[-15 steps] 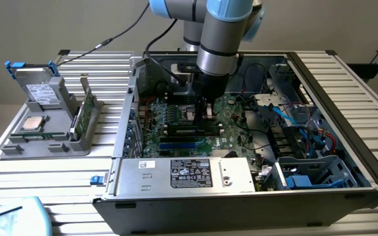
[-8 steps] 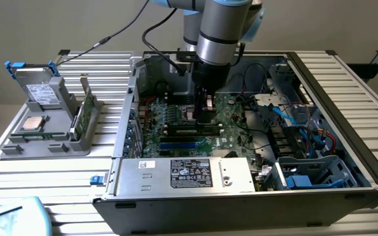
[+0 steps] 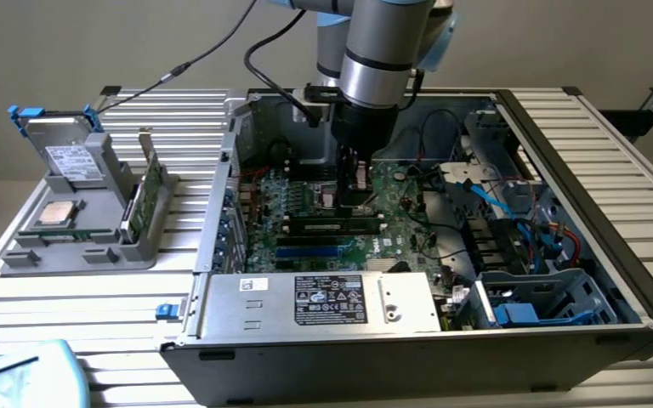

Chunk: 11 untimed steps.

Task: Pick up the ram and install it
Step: 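Insert the ram into the slot, then press down the ram until it locks into place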

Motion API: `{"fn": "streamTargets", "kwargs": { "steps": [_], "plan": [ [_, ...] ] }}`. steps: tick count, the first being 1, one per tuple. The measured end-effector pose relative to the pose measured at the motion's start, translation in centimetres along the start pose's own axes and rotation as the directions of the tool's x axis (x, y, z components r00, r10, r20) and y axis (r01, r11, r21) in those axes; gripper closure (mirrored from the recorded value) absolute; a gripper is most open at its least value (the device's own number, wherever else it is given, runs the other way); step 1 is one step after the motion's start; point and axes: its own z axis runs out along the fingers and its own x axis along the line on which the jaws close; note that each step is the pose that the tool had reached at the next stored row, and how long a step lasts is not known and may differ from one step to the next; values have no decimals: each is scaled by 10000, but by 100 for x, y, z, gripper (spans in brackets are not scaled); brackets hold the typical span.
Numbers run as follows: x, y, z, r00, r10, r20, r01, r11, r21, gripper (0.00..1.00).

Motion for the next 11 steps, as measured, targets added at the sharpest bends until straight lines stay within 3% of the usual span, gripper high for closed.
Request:
{"fn": "streamTargets", "kwargs": {
  "steps": [2, 5, 11],
  "plan": [
    [0, 0, 0, 10000, 0, 0, 0, 10000, 0, 81],
    [0, 0, 0, 10000, 0, 1, 0, 10000, 0, 90],
    [0, 0, 0, 10000, 0, 0, 0, 10000, 0, 90]
  ]
}}
